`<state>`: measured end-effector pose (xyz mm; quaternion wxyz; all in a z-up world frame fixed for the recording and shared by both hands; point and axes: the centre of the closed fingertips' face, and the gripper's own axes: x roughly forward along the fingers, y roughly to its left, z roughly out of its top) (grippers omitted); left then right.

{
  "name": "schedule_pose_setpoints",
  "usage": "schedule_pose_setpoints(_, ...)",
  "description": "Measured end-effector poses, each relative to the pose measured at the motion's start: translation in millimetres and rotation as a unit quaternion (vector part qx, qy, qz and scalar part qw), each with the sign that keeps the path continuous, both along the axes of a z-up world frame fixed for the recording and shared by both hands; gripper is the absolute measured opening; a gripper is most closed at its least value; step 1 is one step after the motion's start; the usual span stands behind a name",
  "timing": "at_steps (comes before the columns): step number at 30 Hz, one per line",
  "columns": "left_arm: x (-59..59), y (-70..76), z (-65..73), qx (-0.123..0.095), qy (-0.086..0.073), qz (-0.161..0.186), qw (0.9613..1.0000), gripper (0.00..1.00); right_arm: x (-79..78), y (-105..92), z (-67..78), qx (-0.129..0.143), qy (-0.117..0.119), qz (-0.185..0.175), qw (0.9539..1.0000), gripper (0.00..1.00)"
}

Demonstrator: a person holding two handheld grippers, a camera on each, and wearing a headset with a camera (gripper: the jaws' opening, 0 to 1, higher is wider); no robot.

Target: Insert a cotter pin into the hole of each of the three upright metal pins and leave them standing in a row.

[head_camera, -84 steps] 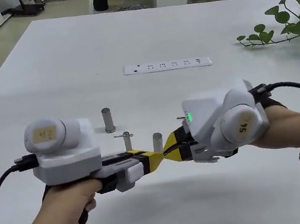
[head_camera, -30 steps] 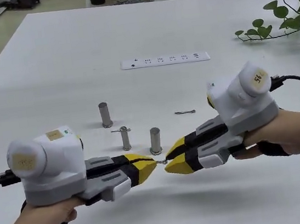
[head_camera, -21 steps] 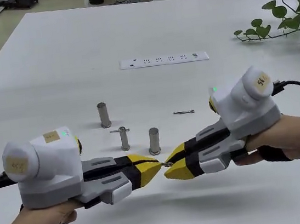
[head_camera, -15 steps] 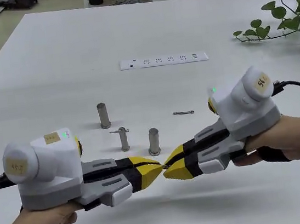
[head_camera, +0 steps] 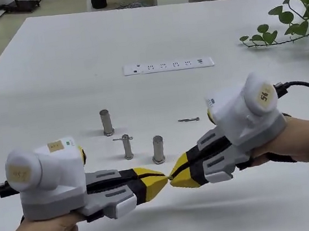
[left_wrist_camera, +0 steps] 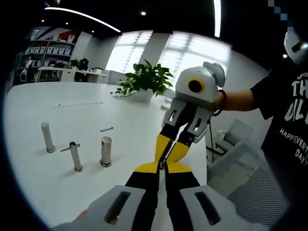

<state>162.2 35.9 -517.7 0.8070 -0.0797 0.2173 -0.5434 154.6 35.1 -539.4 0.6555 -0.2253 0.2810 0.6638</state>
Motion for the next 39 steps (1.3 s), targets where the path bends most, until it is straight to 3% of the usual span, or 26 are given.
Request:
schedule_pose_setpoints(7, 1.8, 3.0, -7.4, 0.02, -0.004, 0.004, 0.9998, 0.02, 0.0, -4.0, -6.0, -0.037, -0.031, 0.033, 0.9983, 0.0)
schedule_pose_setpoints(18, 9.9, 4.2, -14.9, 0.047, -0.02, 0.026, 0.9983, 0.03, 12.9, -16.3, -11.0, -0.079, -0.061, 0.033, 0.9945, 0.0)
schedule_pose_setpoints(23, 19.6, 6.8, -16.2, 0.06, -0.039, 0.049, 0.9963, 0.1, 24.1, -23.5, -13.8, -0.101, -0.077, 0.023, 0.9916, 0.0)
schedule_pose_setpoints(39, 51.8, 13.5, -22.1, 0.077, -0.067, 0.127, 0.9865, 0.21, 59.1, -37.3, -20.3, -0.15, -0.107, 0.003, 0.9828, 0.0)
